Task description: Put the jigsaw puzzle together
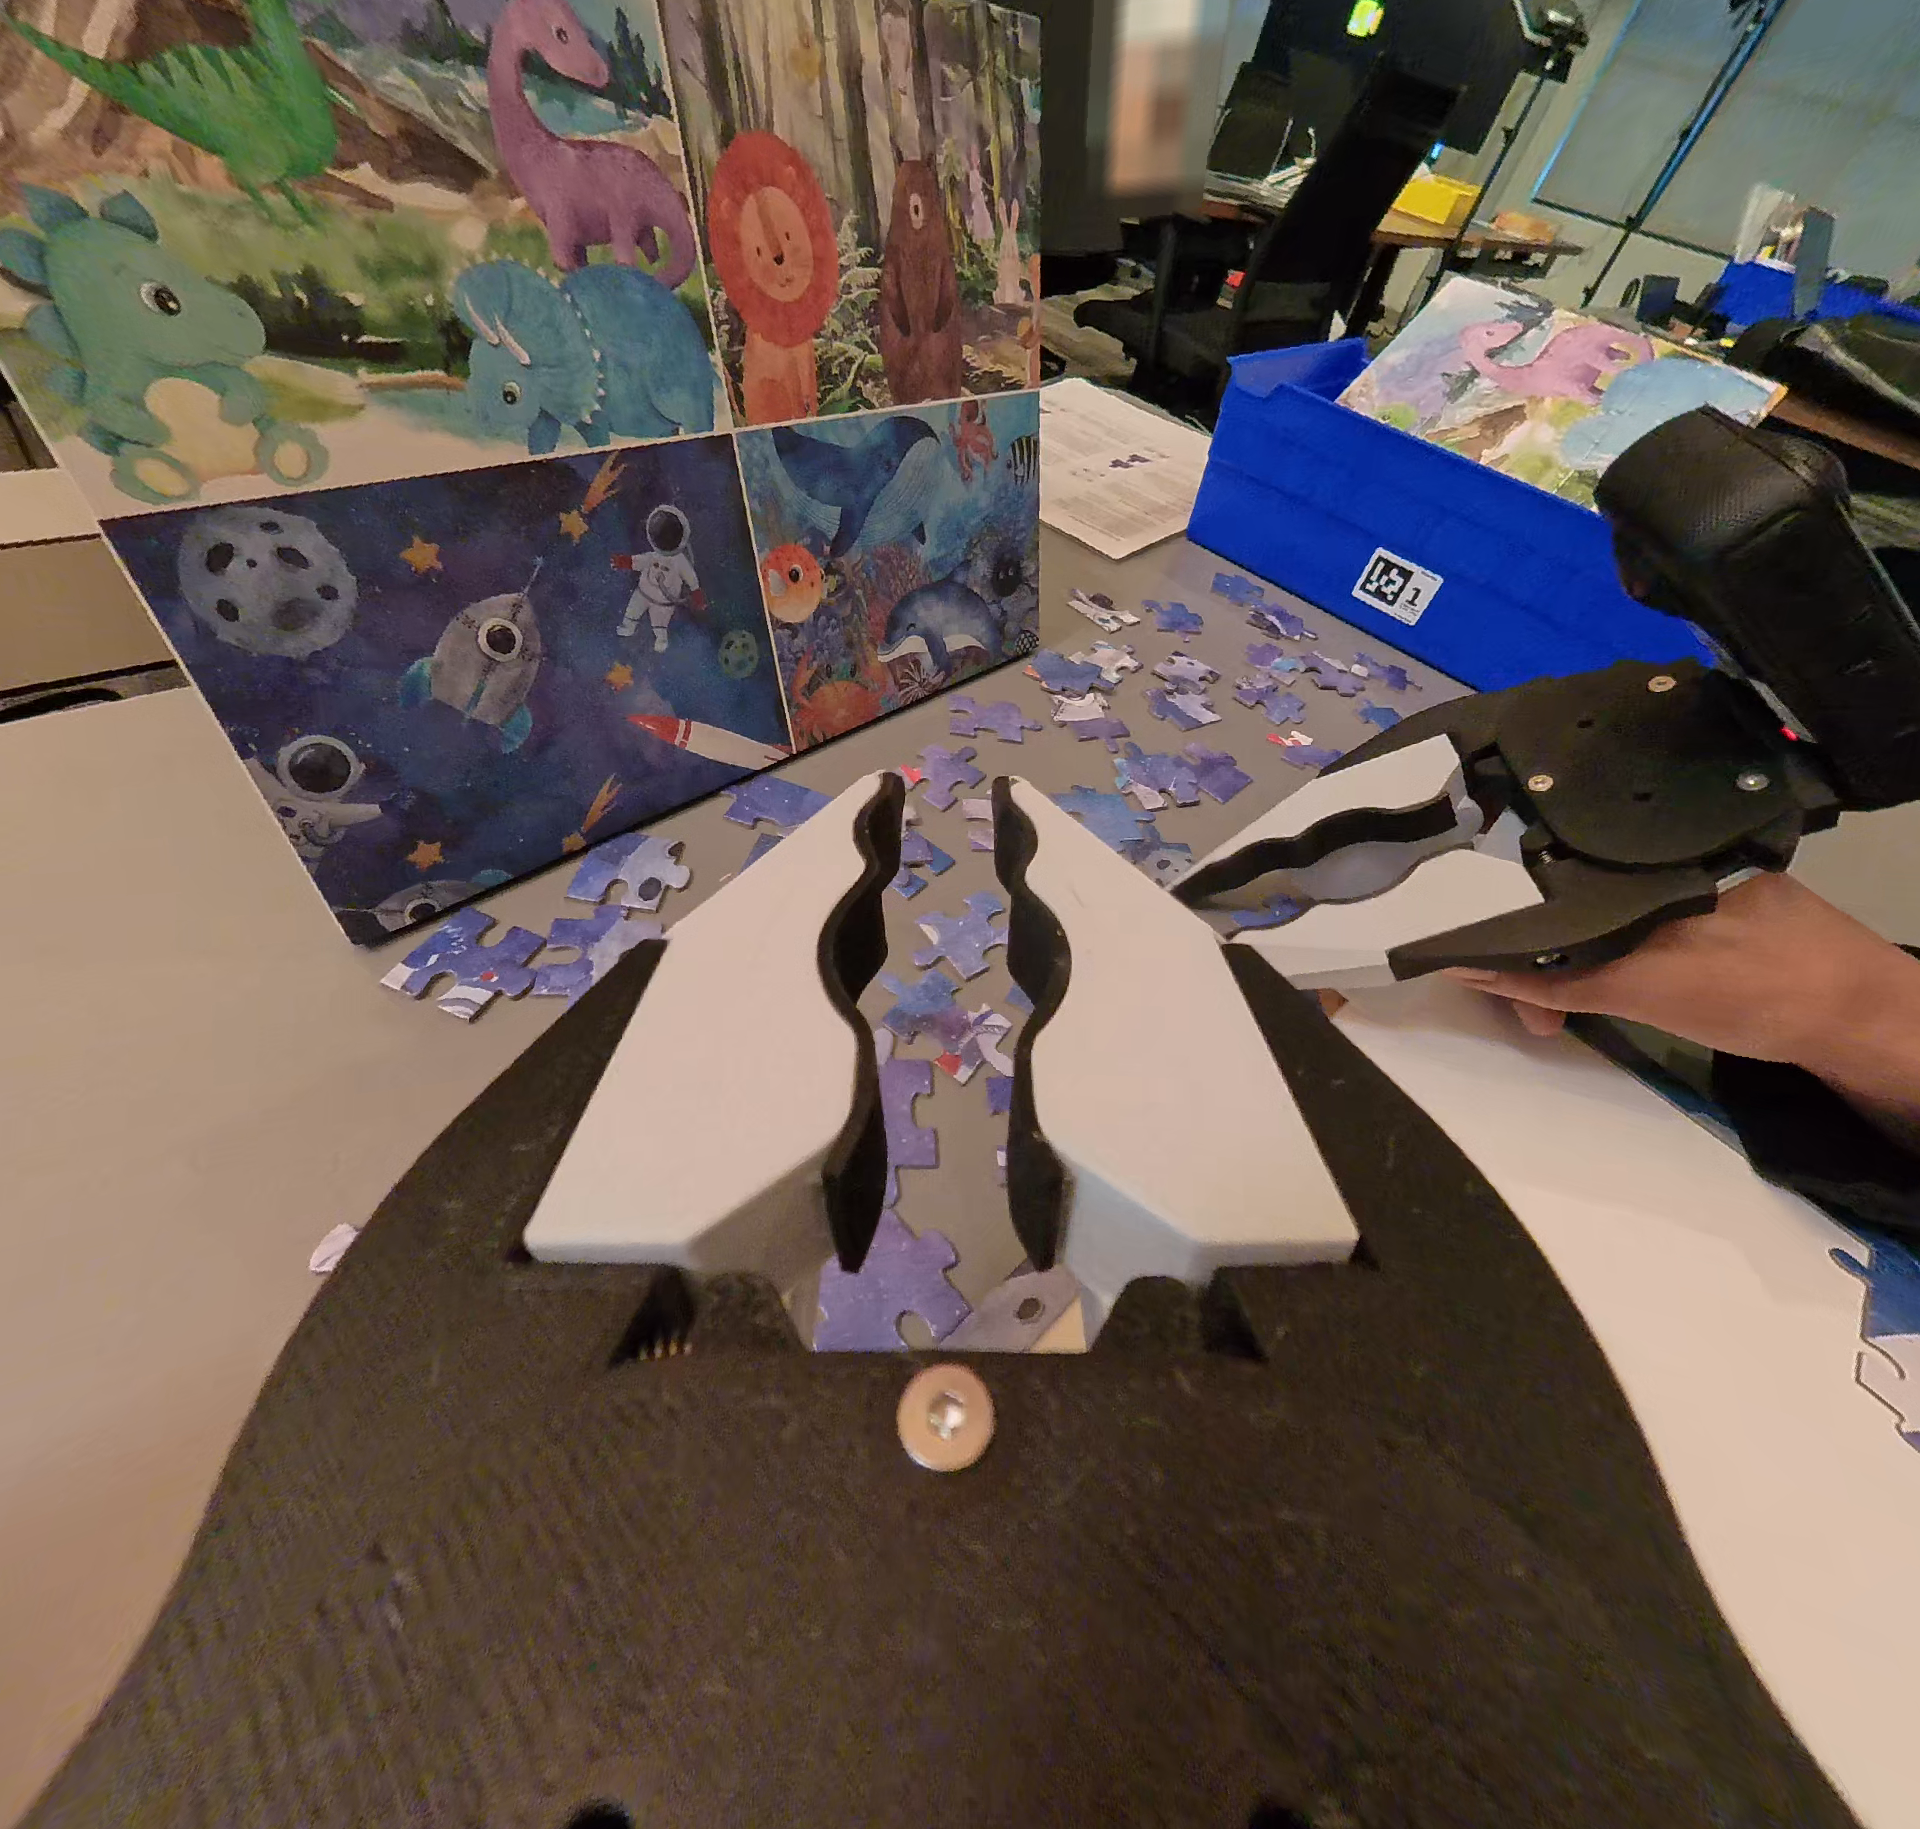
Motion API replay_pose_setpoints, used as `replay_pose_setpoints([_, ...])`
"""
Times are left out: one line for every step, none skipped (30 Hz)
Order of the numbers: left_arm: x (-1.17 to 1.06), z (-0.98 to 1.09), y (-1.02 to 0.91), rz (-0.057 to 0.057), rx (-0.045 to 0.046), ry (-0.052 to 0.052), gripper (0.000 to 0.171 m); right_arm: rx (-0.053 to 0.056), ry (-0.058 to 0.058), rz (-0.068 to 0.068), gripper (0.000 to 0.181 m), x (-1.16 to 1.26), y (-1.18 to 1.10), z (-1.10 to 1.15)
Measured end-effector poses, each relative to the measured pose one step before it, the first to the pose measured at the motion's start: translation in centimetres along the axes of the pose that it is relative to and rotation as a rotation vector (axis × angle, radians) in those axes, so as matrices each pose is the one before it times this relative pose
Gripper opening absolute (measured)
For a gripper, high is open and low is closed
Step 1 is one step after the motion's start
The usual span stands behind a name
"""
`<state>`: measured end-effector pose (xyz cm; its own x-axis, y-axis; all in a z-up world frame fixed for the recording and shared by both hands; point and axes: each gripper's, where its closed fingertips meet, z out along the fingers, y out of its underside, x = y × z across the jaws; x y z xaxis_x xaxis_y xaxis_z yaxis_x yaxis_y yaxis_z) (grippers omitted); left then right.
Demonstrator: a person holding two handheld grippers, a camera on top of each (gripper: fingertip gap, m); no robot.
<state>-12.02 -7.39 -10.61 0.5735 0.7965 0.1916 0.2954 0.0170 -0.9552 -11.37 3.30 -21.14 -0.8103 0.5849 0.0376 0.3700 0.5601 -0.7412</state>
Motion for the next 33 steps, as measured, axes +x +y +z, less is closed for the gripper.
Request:
replay_pose_setpoints([0.014, -0.011, -0.014, -0.0039, 0.00052, 0.0027, 0.017, -0.0044, -0.0115, 0.0024, 0.024, -0.084, 0.067, -0.018])
replay_pose_setpoints([0.108, -0.029, -0.085, -0.0065, 0.00343, 0.0070, 0.017, -0.0003, -0.0101, 0.0081, 0.023, -0.027, 0.041, -0.037])
replay_pose_setpoints([0.188, -0.037, -0.123, -0.0068, 0.00565, 0.0093, 0.017, -0.0003, -0.0092, 0.0020, 0.023, -0.034, 0.059, -0.046])
replay_pose_setpoints([0.205, -0.018, -0.121, -0.0042, 0.00582, 0.0091, 0.017, -0.0021, -0.0067, -0.0020, 0.023, -0.028, 0.064, -0.082])
replay_pose_setpoints([0.115, 0.028, -0.029, 0.0002, 0.00223, 0.0036, 0.017, -0.0019, -0.0034, -0.0042, 0.023, -0.008, 0.064, -0.069])
replay_pose_setpoints([0.018, 0.075, 0.123, 0.0043, -0.00561, -0.0018, 0.017, 0.0005, -0.0024, -0.0025, 0.023, -0.015, 0.042, -0.049])
replay_pose_setpoints([-0.046, 0.104, 0.215, 0.0060, -0.01079, -0.0034, 0.017, 0.0011, -0.0057, -0.0006, 0.023, -0.067, 0.023, -0.048])
replay_pose_setpoints([-0.020, 0.095, 0.180, 0.0046, -0.00962, -0.0025, 0.017, 0.0023, -0.0107, 0.0020, 0.023, -0.119, -0.010, -0.054])
replay_pose_setpoints([0.052, 0.068, 0.082, 0.0015, -0.00389, 0.0017, 0.018, 0.0076, -0.0096, 0.0034, 0.023, -0.113, -0.104, -0.114])
replay_pose_setpoints([0.137, 0.033, 0.013, -0.0018, 0.00069, 0.0060, 0.018, 0.0151, -0.0082, 0.0005, 0.023, -0.085, -0.240, -0.195])
replay_pose_setpoints([0.180, 0.048, -0.009, -0.0059, 0.00154, 0.0094, 0.018, 0.0234, -0.0081, -0.0054, 0.023, -0.104, -0.373, -0.275])
replay_pose_setpoints([0.284, 0.077, -0.001, -0.0192, 0.00292, 0.0190, 0.018, 0.0330, -0.0028, -0.0117, 0.017, -0.058, -0.532, -0.381])
replay_pose_setpoints([0.330, 0.106, 0.062, -0.0436, 0.00140, 0.0304, 0.018, 0.0434, 0.0080, -0.0189, 0.002, 0.067, -0.679, -0.455])
replay_pose_setpoints([0.401, 0.165, 0.150, -0.0668, -0.00163, 0.0445, 0.020, 0.0428, 0.0041, -0.0245, 0.002, 0.003, -0.705, -0.511])
replay_pose_setpoints([0.554, 0.208, 0.260, -0.0810, -0.00677, 0.0646, 0.024, 0.0374, -0.0013, -0.0248, 0.004, -0.091, -0.656, -0.483])
replay_pose_setpoints([0.504, 0.269, 0.386, -0.0869, -0.01484, 0.0711, 0.030, 0.0265, 0.0060, -0.0176, 0.004, 0.050, -0.481, -0.417])
replay_pose_setpoints([0.313, 0.282, 0.497, -0.0828, -0.02170, 0.0647, 0.037, 0.0161, 0.0136, -0.0097, 0.004, 0.195, -0.300, -0.343])
replay_pose_setpoints([0.246, 0.225, 0.401, -0.0692, -0.01875, 0.0597, 0.040, 0.0072, 0.0122, -0.0032, 0.004, 0.234, -0.132, -0.225])
replay_pose_setpoints([0.174, 0.139, 0.173, -0.0503, -0.00284, 0.0467, 0.040, -0.0029, 0.0079, 0.0031, 0.005, 0.214, 0.065, -0.108])
replay_pose_setpoints([0.035, 0.065, 0.034, -0.0308, 0.00846, 0.0262, 0.040, -0.0077, 0.0058, 0.0060, 0.007, 0.206, 0.182, -0.055])
replay_pose_setpoints([-0.052, 0.031, 0.002, -0.0150, 0.00728, 0.0104, 0.040, -0.0079, 0.0067, 0.0072, 0.007, 0.229, 0.237, -0.023])
replay_pose_setpoints([-0.004, 0.051, 0.077, -0.0009, -0.00156, 0.0041, 0.040, -0.0093, 0.0040, 0.0078, 0.008, 0.205, 0.242, -0.026])
replay_pose_setpoints([0.065, 0.101, 0.154, 0.0113, -0.01043, -0.0007, 0.040, -0.0122, 0.0105, 0.0107, 0.007, 0.316, 0.280, -0.015])
replay_pose_setpoints([0.088, 0.143, 0.216, 0.0241, -0.01601, -0.0070, 0.040, -0.0150, 0.0150, 0.0148, 0.007, 0.434, 0.294, -0.022])
replay_pose_setpoints([0.114, 0.191, 0.292, 0.0373, -0.02113, -0.0118, 0.040, -0.0152, 0.0057, 0.0185, 0.007, 0.331, 0.305, 0.023])
replay_pose_setpoints([0.095, 0.261, 0.398, 0.0461, -0.02894, -0.0186, 0.040, -0.0135, -0.0089, 0.0224, 0.008, 0.109, 0.266, 0.043])
replay_pose_setpoints([0.014, 0.326, 0.521, 0.0530, -0.03645, -0.0270, 0.040, -0.0104, -0.0200, 0.0250, 0.009, -0.078, 0.233, 0.060])
replay_pose_setpoints([-0.022, 0.383, 0.613, 0.0599, -0.04124, -0.0324, 0.039, -0.0078, -0.0296, 0.0235, 0.011, -0.294, 0.192, 0.092])
replay_pose_setpoints([-0.064, 0.449, 0.696, 0.0632, -0.04475, -0.0373, 0.038, -0.0078, -0.0344, 0.0176, 0.012, -0.460, 0.168, 0.137])
replay_pose_setpoints([-0.104, 0.496, 0.770, 0.0581, -0.04713, -0.0387, 0.036, -0.0090, -0.0280, 0.0108, 0.014, -0.488, 0.175, 0.197])
replay_pose_setpoints([-0.106, 0.546, 0.741, 0.0447, -0.04319, -0.0361, 0.035, -0.0121, -0.0188, 0.0025, 0.015, -0.475, 0.210, 0.275])
replay_pose_setpoints([-0.009, 0.547, 0.634, 0.0275, -0.03381, -0.0248, 0.034, -0.0142, -0.0084, -0.0068, 0.017, -0.413, 0.220, 0.336])
replay_pose_setpoints([0.166, 0.514, 0.478, 0.0108, -0.02393, -0.0081, 0.032, -0.0165, 0.0025, -0.0144, 0.019, -0.312, 0.239, 0.381])
